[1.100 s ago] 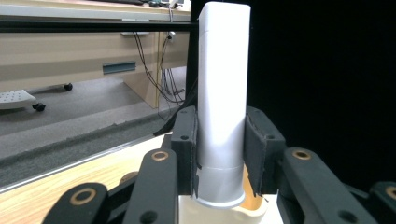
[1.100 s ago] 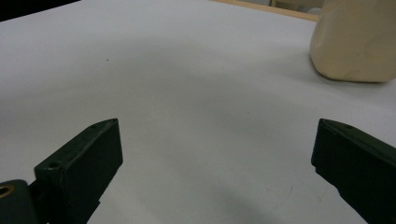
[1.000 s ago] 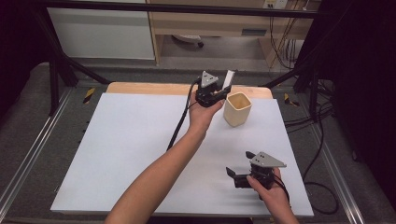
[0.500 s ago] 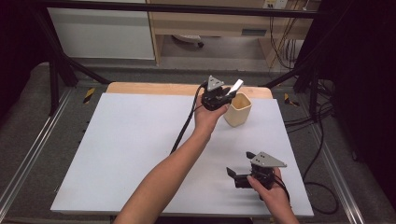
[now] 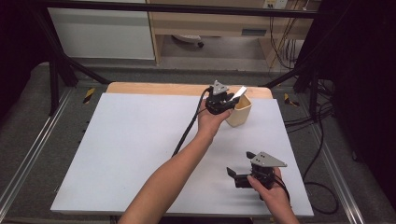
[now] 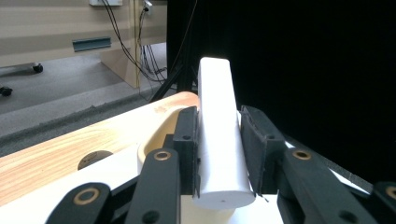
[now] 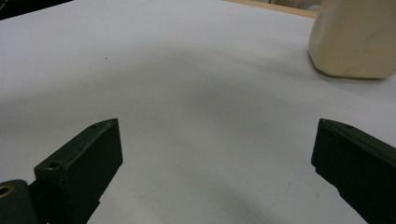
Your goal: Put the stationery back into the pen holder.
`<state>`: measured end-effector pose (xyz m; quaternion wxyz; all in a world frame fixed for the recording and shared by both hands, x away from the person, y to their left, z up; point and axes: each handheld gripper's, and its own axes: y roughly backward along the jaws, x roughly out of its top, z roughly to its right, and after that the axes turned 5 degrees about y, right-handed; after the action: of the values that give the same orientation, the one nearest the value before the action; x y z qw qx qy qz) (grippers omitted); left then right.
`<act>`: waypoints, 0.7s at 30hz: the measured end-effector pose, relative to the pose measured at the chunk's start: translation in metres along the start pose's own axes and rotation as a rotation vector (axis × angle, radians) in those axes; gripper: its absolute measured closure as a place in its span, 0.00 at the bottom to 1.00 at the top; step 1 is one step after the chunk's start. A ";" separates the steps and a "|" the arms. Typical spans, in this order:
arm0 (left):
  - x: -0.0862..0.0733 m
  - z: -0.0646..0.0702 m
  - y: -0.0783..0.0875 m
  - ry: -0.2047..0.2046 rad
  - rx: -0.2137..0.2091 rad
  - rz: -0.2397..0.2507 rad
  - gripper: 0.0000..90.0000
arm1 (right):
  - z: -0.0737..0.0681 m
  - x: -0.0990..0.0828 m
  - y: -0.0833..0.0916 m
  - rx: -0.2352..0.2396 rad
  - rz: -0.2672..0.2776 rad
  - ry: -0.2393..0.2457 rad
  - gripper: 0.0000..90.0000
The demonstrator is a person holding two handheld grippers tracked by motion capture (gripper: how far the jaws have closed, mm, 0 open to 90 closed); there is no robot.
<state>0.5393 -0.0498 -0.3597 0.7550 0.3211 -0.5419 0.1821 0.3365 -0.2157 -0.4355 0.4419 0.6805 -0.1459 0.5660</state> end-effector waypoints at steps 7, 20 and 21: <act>0.000 -0.004 -0.012 0.028 0.003 0.039 0.76 | 0.001 -0.001 0.001 0.003 0.001 -0.005 0.03; -0.014 -0.001 -0.041 0.018 -0.005 0.004 0.76 | 0.006 -0.002 0.003 -0.003 0.005 -0.027 0.03; -0.015 -0.001 -0.041 0.017 -0.002 0.002 0.76 | 0.006 -0.002 0.003 -0.003 0.004 -0.022 0.03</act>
<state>0.5608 -0.0781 -0.3855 0.7597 0.3182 -0.5361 0.1852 0.3375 -0.2226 -0.4362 0.4400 0.6860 -0.1529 0.5590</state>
